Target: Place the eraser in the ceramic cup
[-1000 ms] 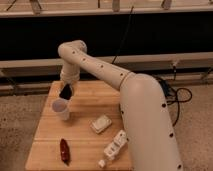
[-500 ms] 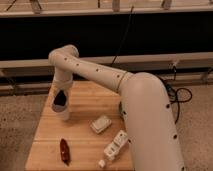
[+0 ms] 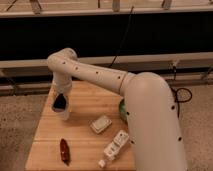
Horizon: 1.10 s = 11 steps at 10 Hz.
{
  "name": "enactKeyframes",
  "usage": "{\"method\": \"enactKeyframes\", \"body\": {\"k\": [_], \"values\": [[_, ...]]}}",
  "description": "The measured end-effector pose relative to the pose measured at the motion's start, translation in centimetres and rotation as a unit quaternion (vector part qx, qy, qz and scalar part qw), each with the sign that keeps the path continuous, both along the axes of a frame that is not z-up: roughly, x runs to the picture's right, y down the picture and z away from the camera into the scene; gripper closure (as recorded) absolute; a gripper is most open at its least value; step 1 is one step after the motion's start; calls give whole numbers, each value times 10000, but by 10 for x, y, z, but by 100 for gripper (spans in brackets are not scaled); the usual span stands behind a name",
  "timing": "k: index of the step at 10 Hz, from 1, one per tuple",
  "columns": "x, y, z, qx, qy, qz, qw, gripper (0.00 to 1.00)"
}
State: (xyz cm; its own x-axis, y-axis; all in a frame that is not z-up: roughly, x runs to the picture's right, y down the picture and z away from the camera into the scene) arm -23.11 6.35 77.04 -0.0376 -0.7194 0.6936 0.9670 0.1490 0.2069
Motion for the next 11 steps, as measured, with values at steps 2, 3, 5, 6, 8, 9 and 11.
{"method": "enactKeyframes", "body": {"k": [2,3,5,6,8,9,11], "values": [[-3,3,-2,21,-86,-73,9999,20],[-5,4,-3,36,-125,-106,9999,20],[-5,4,-3,71,-149,-123,9998,20],[-6,3,-3,100,-157,-121,9998,20],[-7,1,-1,142,-146,-76,9998,20],[-5,-2,-2,160,-133,-64,9998,20],[1,-8,-9,180,-97,-60,9998,20]]}}
